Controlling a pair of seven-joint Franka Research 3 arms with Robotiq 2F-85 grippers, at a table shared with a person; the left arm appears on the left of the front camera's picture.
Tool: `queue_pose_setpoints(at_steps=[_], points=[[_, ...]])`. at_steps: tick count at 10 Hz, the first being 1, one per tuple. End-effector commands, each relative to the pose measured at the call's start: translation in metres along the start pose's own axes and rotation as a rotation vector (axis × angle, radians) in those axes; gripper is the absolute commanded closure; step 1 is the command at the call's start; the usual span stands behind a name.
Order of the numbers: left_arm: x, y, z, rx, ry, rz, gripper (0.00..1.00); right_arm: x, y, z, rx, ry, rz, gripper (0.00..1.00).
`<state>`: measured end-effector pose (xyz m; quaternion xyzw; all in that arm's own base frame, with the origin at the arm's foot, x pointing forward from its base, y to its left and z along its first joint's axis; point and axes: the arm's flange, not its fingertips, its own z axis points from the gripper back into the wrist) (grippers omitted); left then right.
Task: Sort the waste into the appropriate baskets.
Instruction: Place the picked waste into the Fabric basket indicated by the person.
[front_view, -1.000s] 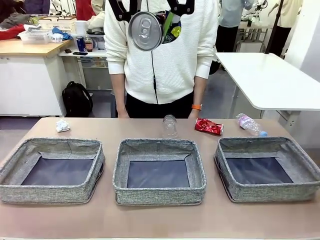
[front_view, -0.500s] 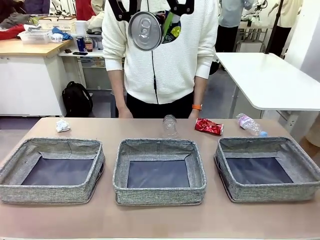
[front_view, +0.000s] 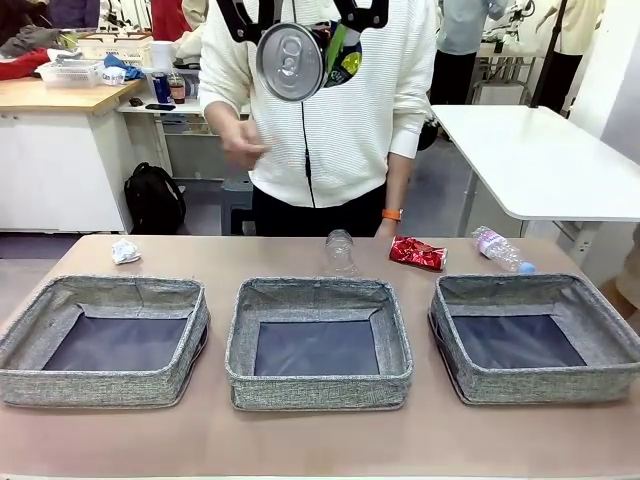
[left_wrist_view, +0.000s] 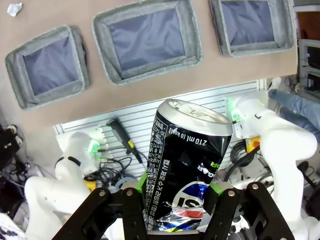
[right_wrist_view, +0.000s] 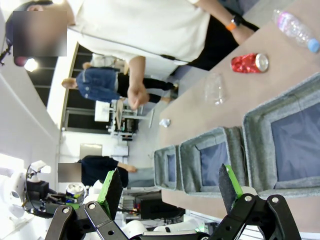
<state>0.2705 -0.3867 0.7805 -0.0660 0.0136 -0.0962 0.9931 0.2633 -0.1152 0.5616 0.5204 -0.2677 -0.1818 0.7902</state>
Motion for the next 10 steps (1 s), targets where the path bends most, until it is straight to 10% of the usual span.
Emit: queue_pose_setpoints(at_steps=[1, 10], points=[[-0.0014, 0.0011, 0.0023, 0.0, -0.01, 0.005, 0.7, 0.003, -0.0002, -0.0002, 0.028, -0.003, 0.02, 0.0], [0.0, 0.0, 0.0, 0.0, 0.0, 0.0, 0.7, 0.003, -0.0002, -0.0002, 0.028, -0.003, 0.02, 0.0]])
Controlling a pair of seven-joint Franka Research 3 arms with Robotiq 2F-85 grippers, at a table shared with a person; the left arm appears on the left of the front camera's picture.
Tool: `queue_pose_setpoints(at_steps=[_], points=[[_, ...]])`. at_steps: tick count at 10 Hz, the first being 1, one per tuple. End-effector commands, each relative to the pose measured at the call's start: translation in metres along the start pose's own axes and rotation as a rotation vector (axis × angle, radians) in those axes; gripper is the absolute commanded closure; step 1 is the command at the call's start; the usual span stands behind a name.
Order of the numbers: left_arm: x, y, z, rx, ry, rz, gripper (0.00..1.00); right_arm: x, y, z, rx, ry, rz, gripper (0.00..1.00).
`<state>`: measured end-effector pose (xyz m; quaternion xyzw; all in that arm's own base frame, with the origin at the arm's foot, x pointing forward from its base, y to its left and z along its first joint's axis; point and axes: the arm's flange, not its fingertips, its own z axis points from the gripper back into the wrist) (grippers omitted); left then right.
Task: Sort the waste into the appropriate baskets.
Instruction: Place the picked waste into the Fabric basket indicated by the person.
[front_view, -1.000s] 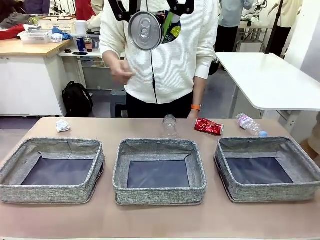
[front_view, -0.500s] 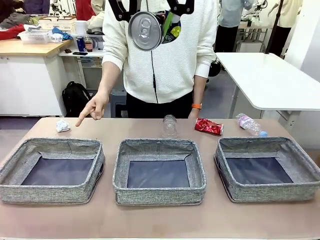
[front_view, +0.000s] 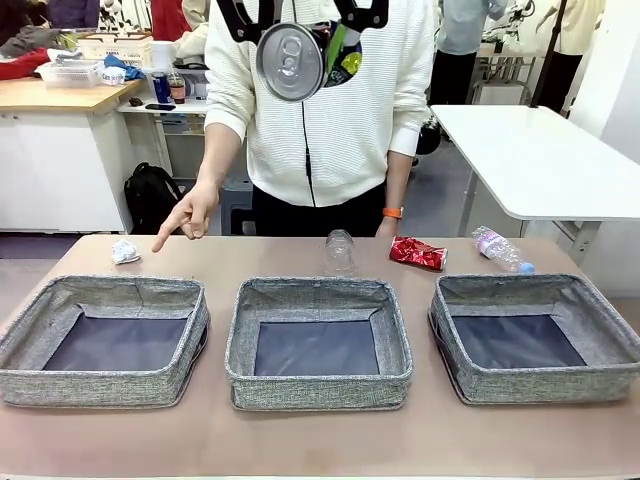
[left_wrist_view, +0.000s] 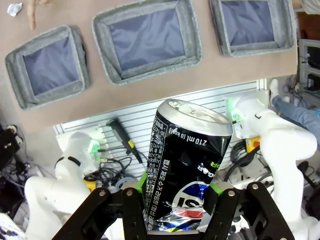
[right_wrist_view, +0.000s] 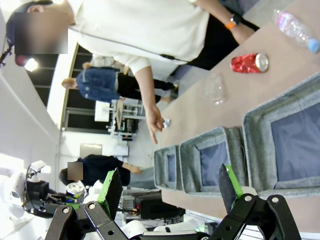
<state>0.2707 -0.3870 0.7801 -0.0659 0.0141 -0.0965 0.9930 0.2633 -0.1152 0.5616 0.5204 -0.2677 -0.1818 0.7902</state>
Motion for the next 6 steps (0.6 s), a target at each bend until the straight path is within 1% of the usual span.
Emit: queue_pose_setpoints(at_steps=[1, 2, 3, 4, 5, 6], points=[[0.004, 0.004, -0.003, 0.068, -0.038, 0.06, 0.7, 0.003, 0.0, 0.0, 0.028, -0.003, 0.02, 0.0], [0.009, 0.015, -0.013, 0.118, -0.068, 0.07, 0.7, 0.003, 0.0, 0.0, 0.028, -0.003, 0.02, 0.0], [0.012, 0.045, -0.03, 0.205, -0.079, 0.026, 0.7, 0.003, 0.0, 0.0, 0.028, -0.003, 0.02, 0.0], [0.014, 0.082, -0.05, 0.193, -0.059, 0.047, 0.7, 0.003, 0.0, 0.0, 0.028, -0.003, 0.02, 0.0], [0.012, 0.119, -0.072, 0.197, -0.045, 0.097, 0.7, 0.003, 0.0, 0.0, 0.028, -0.003, 0.02, 0.0], [0.008, 0.151, -0.093, 0.191, -0.048, 0.177, 0.7, 0.003, 0.0, 0.0, 0.028, -0.003, 0.02, 0.0]])
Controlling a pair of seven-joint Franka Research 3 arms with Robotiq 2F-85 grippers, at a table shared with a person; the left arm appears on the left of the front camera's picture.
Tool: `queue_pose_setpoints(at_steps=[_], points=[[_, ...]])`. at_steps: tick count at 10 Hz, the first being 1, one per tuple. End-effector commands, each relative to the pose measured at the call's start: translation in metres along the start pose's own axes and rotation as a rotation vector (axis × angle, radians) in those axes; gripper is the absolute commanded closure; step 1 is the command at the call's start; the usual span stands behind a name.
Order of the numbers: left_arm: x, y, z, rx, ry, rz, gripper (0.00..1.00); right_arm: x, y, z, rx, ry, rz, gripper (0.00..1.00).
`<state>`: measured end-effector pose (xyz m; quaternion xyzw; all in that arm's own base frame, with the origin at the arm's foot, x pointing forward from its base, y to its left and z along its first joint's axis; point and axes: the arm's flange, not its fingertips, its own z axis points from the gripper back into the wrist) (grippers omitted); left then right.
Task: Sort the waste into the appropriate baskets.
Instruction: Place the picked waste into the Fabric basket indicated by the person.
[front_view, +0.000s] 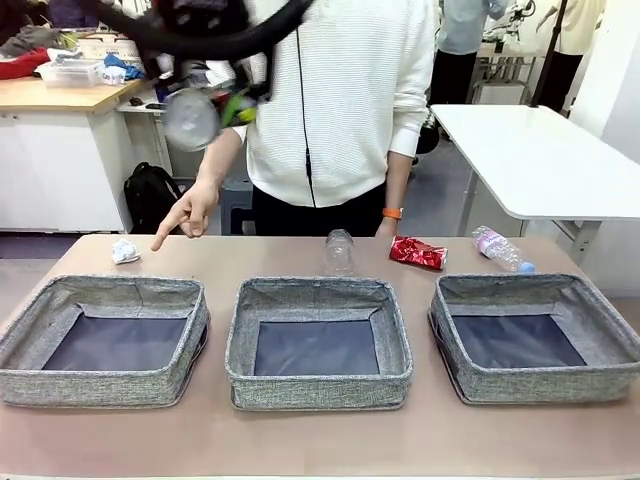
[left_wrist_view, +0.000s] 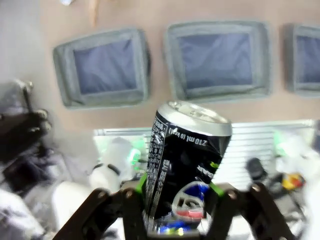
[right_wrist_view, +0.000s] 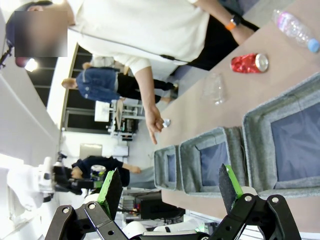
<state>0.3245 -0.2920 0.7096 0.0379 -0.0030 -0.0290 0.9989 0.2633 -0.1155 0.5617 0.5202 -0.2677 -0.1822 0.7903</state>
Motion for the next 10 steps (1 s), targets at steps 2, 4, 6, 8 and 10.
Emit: queue_pose_setpoints(at_steps=[2, 4, 6, 8, 10], points=[[-0.028, 0.076, -0.093, -0.023, 0.004, 0.098, 0.7, 0.003, 0.0, 0.0, 0.028, -0.003, 0.02, 0.0], [-0.027, 0.115, -0.147, -0.068, 0.054, 0.151, 0.7, 0.003, 0.0, 0.0, 0.028, -0.003, 0.02, 0.0], [-0.032, 0.143, -0.199, -0.134, 0.035, 0.309, 0.7, 0.003, 0.0, 0.0, 0.028, -0.003, 0.02, 0.0], [-0.031, 0.156, -0.233, -0.14, 0.0, 0.453, 0.7, 0.003, 0.0, 0.0, 0.028, -0.003, 0.02, 0.0], [-0.027, 0.161, -0.253, -0.094, -0.004, 0.501, 0.7, 0.003, 0.0, 0.0, 0.028, -0.003, 0.02, 0.0]])
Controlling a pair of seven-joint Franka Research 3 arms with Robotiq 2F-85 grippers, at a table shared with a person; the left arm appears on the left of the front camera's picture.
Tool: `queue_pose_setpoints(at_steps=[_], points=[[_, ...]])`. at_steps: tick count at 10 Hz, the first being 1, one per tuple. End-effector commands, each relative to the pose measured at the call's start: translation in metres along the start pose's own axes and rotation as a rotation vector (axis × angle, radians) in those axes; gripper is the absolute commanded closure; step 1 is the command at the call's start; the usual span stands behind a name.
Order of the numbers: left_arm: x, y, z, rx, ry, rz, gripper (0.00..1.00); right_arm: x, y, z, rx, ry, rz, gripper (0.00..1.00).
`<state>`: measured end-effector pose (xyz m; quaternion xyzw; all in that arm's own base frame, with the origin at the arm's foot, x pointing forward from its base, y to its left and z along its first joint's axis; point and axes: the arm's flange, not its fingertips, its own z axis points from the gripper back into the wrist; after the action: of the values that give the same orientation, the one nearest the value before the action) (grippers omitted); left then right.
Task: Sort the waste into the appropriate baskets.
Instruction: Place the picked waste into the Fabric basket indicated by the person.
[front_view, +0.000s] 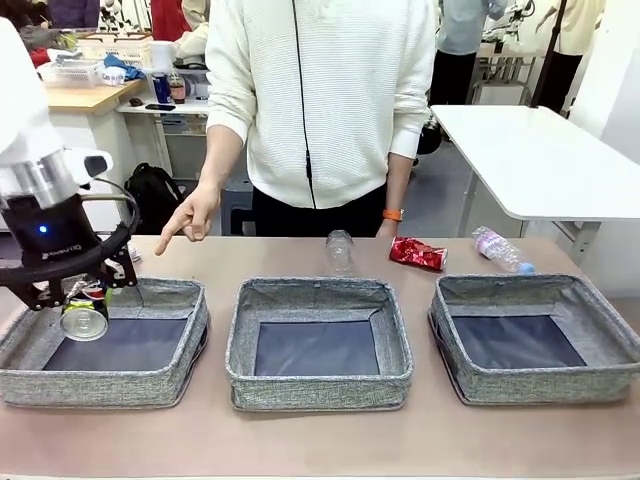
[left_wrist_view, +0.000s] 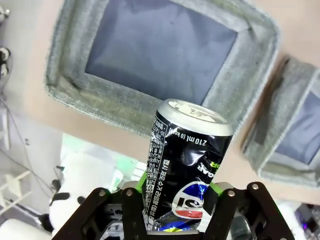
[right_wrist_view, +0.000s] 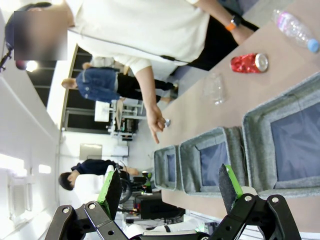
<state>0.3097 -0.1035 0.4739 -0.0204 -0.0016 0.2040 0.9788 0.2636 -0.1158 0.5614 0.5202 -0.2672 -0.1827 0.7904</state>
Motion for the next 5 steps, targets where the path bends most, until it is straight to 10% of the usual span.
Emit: queue_pose_setpoints(at_steps=[1, 5], points=[[0.001, -0.003, -0.007, 0.002, -0.037, 0.049, 0.7, 0.003, 0.0, 0.0, 0.029, -0.003, 0.021, 0.0], [0.012, 0.001, -0.014, -0.007, -0.026, 0.078, 0.7, 0.003, 0.0, 0.0, 0.029, -0.003, 0.021, 0.0]])
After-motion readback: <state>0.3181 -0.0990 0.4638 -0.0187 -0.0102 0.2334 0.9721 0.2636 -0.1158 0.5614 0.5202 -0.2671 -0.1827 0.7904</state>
